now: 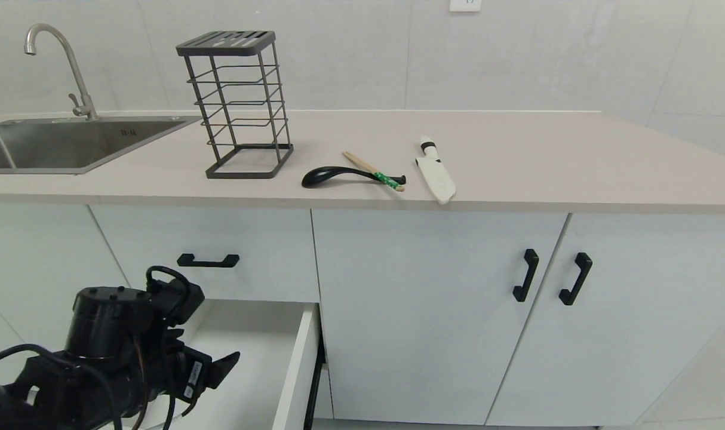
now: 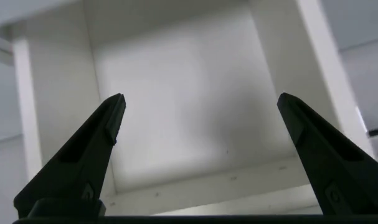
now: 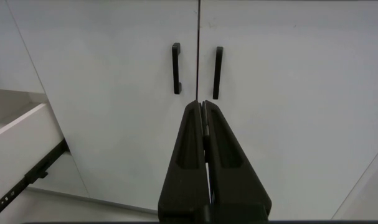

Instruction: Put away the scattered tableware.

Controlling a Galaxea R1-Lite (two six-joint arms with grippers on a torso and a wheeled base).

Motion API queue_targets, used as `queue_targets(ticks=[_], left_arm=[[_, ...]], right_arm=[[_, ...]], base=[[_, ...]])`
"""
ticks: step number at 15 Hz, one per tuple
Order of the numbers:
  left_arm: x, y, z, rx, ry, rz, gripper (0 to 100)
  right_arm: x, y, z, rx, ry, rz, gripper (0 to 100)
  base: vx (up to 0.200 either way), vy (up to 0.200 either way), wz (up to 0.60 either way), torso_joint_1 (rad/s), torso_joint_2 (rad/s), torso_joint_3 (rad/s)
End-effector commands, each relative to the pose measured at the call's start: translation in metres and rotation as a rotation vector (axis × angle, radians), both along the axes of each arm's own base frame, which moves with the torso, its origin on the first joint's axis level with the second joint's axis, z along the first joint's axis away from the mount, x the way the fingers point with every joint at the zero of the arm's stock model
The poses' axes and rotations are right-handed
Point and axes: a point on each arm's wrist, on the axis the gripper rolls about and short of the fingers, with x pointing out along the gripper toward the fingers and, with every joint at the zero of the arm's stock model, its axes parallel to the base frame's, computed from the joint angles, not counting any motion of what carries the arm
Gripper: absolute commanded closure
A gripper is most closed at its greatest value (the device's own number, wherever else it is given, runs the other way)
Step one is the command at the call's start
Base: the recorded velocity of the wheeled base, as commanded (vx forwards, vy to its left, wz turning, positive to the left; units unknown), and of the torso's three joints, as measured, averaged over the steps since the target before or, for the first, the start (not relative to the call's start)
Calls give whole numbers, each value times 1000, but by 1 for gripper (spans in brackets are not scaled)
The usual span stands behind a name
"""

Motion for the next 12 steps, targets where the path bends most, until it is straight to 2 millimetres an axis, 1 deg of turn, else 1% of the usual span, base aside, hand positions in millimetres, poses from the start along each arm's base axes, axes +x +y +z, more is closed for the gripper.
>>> queue_targets(ticks=[1,2,3,4,5,6,7,8,9,12], left_arm=[[-67,17,59,-114,-345,-23,0],[-77,21,61,-121,-375,-12,0],[-77,21,61,-121,-375,-12,0],[-146,49,59,-161,-612,97,0],[-167,54,58,-183,-693,131,0],[-177,56,54,-187,-722,148,0],[-200,59,33,-167,-717,205,0],[-212,59,18,-157,-713,224,0],[-219,58,8,-153,-711,242,0],[-219,58,10,-178,-738,244,0]], right_arm=[[0,0,0,5,0,2,100],[0,0,0,4,0,7,100],[0,0,0,4,0,7,100],[0,1,0,6,7,44,100],[0,1,0,8,8,44,100],[0,1,0,11,8,43,100],[0,1,0,8,8,39,100],[0,1,0,5,7,39,100],[0,1,0,4,7,39,100],[0,1,-1,4,8,39,100]], base=[[0,0,0,0,0,0],[0,0,0,0,0,0],[0,0,0,0,0,0],[0,0,0,0,0,0],[0,0,0,0,0,0],[0,0,0,0,0,0],[0,0,0,0,0,0],[0,0,0,0,0,0],[0,0,0,0,0,0],[0,0,0,17,-259,-232]])
